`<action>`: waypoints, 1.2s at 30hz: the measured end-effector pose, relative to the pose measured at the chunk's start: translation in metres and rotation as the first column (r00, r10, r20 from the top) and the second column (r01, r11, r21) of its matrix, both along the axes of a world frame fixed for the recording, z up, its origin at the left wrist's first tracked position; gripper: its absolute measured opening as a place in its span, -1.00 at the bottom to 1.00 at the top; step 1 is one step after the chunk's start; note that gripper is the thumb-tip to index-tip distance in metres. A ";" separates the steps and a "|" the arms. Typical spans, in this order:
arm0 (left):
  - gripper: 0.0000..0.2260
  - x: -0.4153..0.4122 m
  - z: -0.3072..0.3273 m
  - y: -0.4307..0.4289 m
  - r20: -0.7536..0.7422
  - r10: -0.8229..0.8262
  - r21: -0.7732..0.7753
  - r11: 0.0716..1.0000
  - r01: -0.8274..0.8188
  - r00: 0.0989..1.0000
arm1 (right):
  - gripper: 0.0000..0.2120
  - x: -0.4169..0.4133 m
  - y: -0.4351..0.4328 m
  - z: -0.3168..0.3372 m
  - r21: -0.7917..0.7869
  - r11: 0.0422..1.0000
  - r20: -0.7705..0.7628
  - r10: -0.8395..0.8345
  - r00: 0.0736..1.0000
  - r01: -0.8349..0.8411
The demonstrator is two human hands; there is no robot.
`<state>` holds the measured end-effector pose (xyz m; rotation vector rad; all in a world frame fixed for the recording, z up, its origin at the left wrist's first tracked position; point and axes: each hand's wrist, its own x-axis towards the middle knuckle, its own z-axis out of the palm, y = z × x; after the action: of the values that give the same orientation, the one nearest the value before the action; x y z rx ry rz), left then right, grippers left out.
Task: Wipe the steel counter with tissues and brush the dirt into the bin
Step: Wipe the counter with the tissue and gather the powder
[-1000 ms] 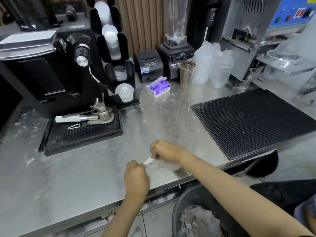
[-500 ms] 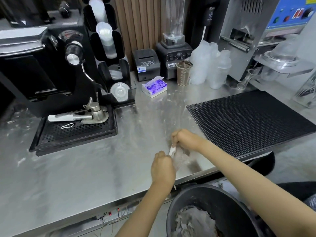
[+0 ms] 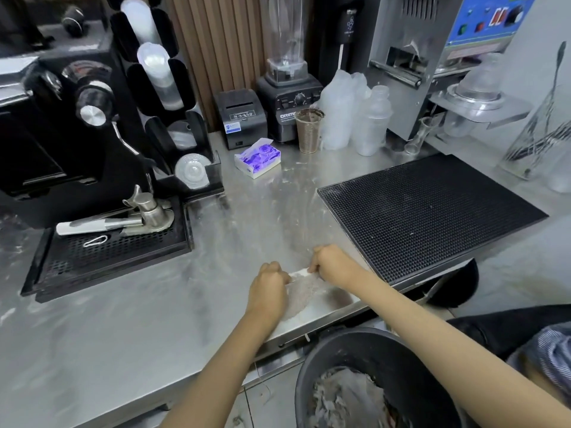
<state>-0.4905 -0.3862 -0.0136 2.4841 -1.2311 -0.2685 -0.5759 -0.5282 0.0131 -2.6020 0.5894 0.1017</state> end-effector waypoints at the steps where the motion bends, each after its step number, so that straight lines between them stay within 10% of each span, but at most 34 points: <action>1: -0.76 -0.001 0.001 0.001 0.005 -0.043 -0.007 0.999 0.043 0.999 | -0.80 -0.006 0.001 -0.001 0.008 1.000 0.006 -0.010 1.000 0.010; 24: -0.77 -0.003 0.016 -0.045 -0.067 -0.146 -0.073 0.987 0.141 0.987 | -0.76 -0.034 0.000 -0.001 -0.125 0.918 0.059 -0.372 0.926 0.377; 36: -0.69 0.017 0.042 0.029 0.052 0.080 -0.099 0.992 -0.074 0.995 | -0.78 0.009 0.027 0.026 0.053 0.998 0.177 0.017 0.984 -0.026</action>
<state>-0.4737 -0.3574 0.0287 2.4635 -1.1385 -0.1172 -0.5667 -0.5017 0.0387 -2.5309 0.4878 -0.1044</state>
